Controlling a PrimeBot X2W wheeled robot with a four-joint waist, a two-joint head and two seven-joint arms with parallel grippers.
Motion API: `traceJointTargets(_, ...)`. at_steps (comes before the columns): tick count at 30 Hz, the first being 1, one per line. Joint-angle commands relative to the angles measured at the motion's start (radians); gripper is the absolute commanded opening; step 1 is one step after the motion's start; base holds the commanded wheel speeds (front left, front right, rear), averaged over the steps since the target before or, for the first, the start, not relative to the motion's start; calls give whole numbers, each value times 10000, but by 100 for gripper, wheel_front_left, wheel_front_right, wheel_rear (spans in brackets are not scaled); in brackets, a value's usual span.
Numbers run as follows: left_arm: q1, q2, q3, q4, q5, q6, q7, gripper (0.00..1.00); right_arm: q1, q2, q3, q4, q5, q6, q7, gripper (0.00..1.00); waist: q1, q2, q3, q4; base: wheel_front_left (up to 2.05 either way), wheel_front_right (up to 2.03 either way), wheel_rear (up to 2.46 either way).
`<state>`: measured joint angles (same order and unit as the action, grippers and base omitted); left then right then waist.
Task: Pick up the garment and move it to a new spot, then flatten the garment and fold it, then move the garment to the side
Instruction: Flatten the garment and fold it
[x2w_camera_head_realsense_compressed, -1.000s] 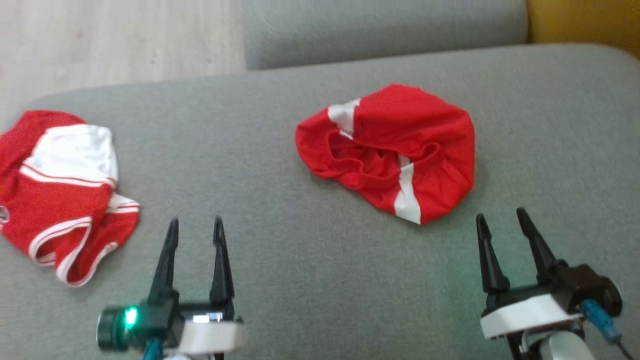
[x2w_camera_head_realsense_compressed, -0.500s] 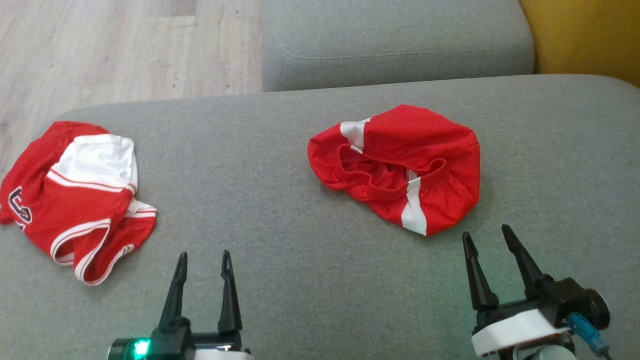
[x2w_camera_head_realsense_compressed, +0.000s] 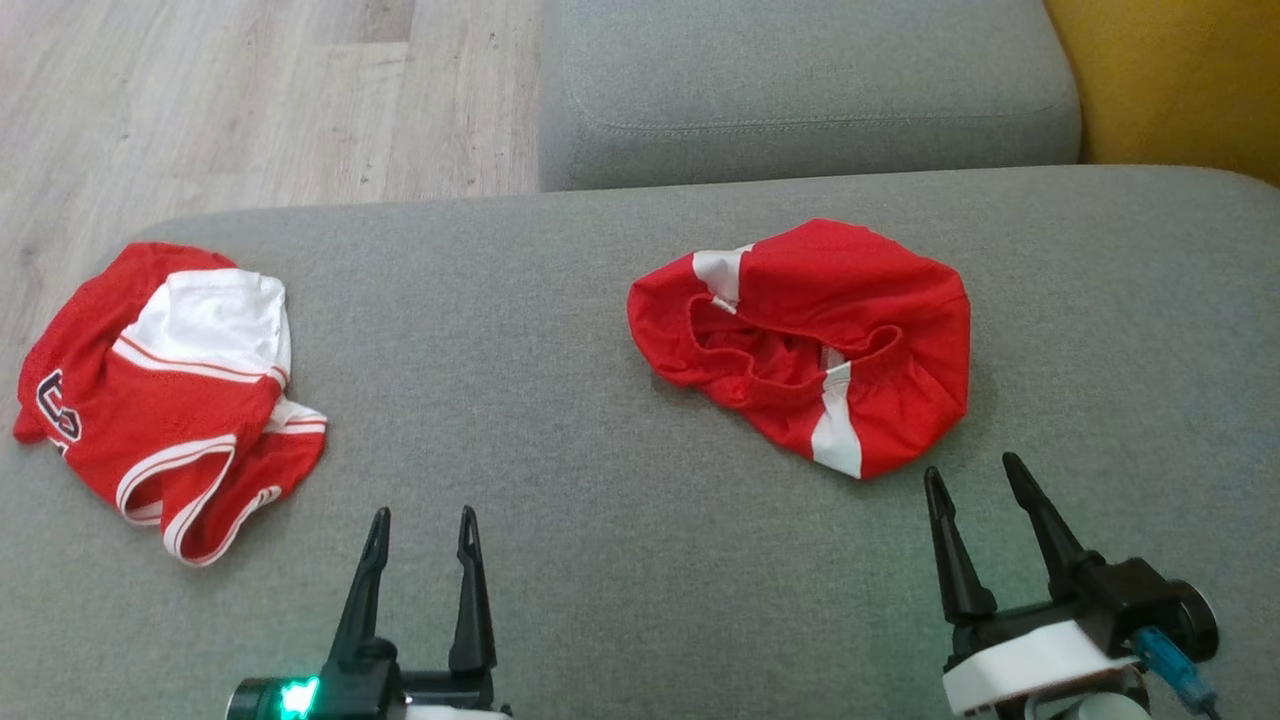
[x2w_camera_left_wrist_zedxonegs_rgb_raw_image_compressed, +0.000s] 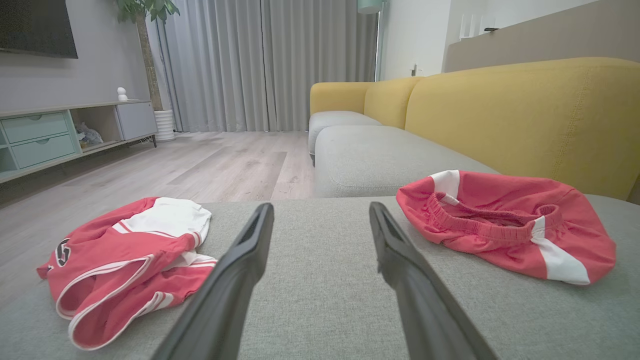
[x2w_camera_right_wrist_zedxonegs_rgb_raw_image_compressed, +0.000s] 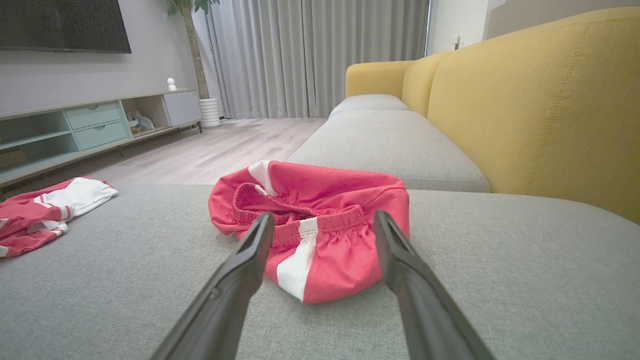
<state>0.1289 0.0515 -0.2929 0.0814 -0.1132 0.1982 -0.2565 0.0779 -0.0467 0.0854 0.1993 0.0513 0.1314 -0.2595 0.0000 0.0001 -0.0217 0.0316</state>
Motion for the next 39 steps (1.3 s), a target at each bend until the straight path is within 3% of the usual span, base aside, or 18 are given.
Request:
traceJointTargets(1,-236,-12,216,-271,110,33,-53,100,-116,-35,253,-254,-33,-7,-23,100,0,-1,-21,-18,0,0,0)
traceJointTargets(13,-831,-12,-127,-5,376,-377,-53,100,-243,-35,486,-350,-111,-7,-23,100,0,-1,228,-788,0,0,0)
traceJointTargets(22,-3336,0,-1176,1827,822,-1844,-49,100,-732,-35,623,-629,-78,-7,-23,100,0,-1,1173,-1888,0,0,0)
traceJointTargets(27,-5371,-3,-1905,3089,1161,-2664,632,100,-1111,-35,751,-726,45,-7,-23,100,0,-1,1963,-2466,0,0,0)
traceJointTargets(32,-7005,-7,-2553,4213,1264,-3049,1437,100,-1440,-35,814,-756,142,-7,-23,100,0,-1,2630,-2955,0,0,0)
traceJointTargets(39,-8380,-10,-2986,5637,1097,-3178,2120,100,-1671,-35,905,-760,240,-7,-23,100,0,-1,3170,-3495,0,0,0)
